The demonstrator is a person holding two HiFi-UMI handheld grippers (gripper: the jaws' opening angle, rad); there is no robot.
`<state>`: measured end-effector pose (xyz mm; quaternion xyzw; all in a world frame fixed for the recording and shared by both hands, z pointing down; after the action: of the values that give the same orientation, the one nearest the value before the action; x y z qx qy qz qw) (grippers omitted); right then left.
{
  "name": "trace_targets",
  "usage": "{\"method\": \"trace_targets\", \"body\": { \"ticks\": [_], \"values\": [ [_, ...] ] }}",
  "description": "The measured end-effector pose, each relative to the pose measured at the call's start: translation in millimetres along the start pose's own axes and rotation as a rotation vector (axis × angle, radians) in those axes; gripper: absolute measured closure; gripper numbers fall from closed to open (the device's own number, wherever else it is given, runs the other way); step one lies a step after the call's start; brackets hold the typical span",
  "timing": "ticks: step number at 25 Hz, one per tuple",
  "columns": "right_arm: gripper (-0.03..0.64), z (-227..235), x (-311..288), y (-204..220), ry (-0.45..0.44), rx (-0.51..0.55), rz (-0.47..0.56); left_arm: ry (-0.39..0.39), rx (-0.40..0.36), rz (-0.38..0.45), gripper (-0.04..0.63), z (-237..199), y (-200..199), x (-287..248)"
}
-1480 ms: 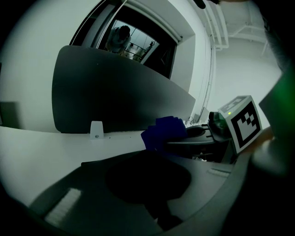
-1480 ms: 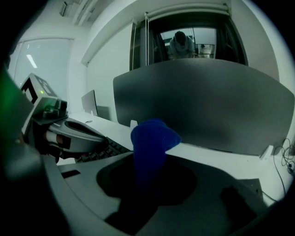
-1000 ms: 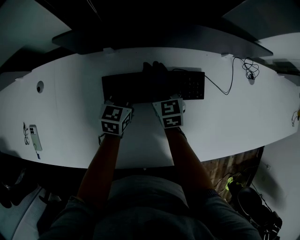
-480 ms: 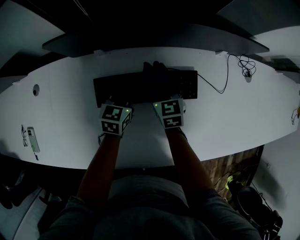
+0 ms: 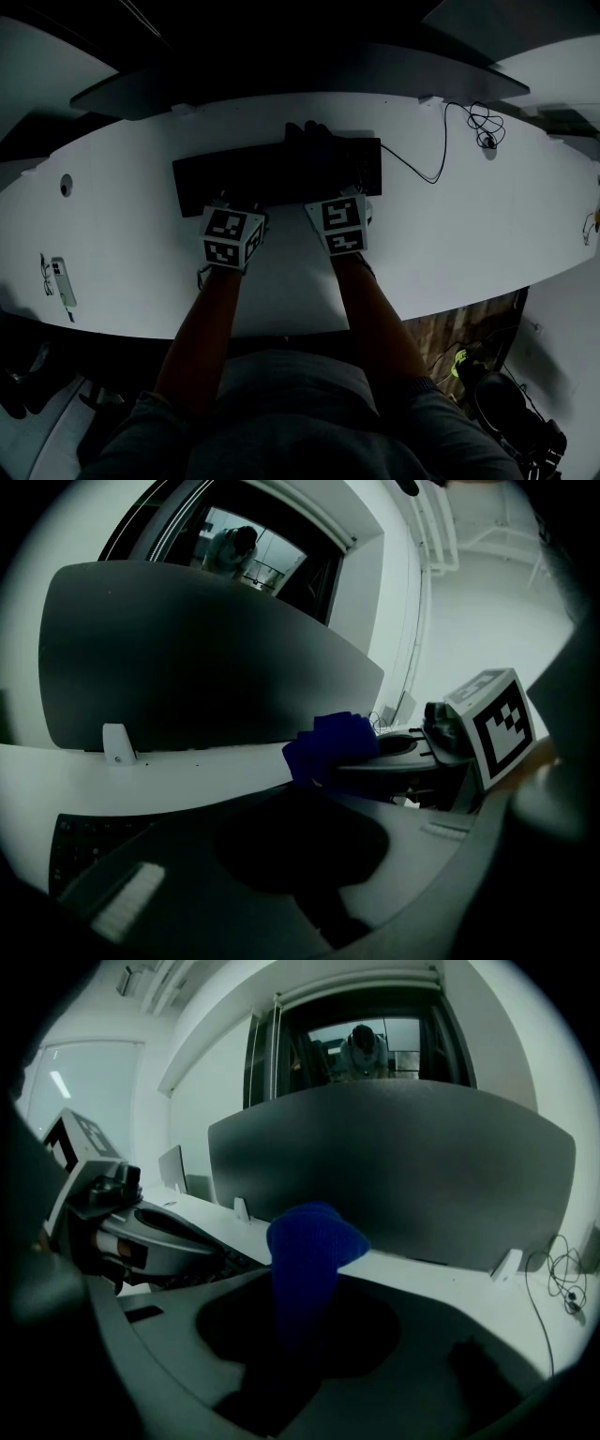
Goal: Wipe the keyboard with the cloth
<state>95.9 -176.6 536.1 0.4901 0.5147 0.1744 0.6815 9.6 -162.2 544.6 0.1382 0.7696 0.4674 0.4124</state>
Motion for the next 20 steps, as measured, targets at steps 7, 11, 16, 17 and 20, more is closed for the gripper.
{"method": "trace_targets", "body": {
  "ticks": [7,11,16,17,20],
  "values": [
    [0.491,9,7,3,-0.011,-0.002,0.007,-0.001,-0.003,-0.001,0.588,14,-2,-9],
    [0.491,22,12,8,-0.005,-0.015,0.010,-0.006,-0.003,-0.004,0.588,22,-2,-15],
    [0.491,29,17,10,-0.016,-0.015,0.012,-0.002,-0.004,-0.010,0.588,33,-2,-24],
    [0.491,30,18,11,-0.016,-0.016,0.013,-0.001,-0.005,-0.011,0.588,36,-3,-25],
    [0.491,39,21,12,-0.005,-0.021,0.013,0.001,-0.008,-0.010,0.588,41,-5,-29]
  ]
}}
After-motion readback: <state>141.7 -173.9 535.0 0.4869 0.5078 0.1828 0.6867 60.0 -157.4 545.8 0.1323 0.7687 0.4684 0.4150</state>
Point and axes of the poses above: the fingertips, and each gripper's own axes: x backward along the fingers, z to its right, y out of its underside, the point moved 2 cm from there along x, backward along the fingers
